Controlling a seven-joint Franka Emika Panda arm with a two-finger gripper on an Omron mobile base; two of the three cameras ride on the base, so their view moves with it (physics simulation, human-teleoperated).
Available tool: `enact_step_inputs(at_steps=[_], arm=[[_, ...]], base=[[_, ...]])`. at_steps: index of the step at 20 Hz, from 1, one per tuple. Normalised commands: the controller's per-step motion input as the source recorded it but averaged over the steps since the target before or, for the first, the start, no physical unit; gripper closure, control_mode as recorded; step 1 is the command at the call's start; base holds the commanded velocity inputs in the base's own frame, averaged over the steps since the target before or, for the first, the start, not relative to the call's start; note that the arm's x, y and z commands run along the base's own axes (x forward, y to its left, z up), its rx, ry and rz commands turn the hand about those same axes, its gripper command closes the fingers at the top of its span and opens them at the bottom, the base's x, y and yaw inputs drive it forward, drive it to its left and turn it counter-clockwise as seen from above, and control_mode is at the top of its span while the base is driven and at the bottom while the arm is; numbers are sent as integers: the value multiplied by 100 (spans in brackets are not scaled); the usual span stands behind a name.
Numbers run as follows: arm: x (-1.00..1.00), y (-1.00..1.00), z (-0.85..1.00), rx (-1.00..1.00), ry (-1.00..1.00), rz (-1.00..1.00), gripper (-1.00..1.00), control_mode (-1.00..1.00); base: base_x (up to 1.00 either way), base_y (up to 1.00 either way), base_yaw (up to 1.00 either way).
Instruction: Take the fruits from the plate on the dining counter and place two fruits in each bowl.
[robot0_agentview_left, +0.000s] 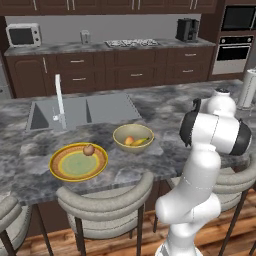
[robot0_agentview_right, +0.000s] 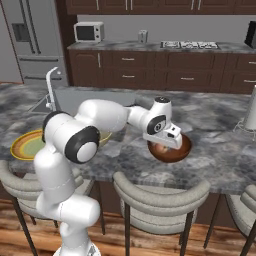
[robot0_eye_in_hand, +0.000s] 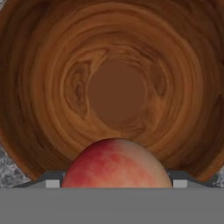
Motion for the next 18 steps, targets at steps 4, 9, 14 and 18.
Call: enact_step_inputs(at_steps=[4,9,14,18], arm=[[4,6,-42,-2,0,0,-100,-100],[0,3,-3,0,1,0,-100,-100],[0,5,1,0,0,0,-100,-100],[0,6,16,0,-1,0,-100,-100]], base=[[0,0,0],[0,0,0],[0,0,0],[0,0,0]])
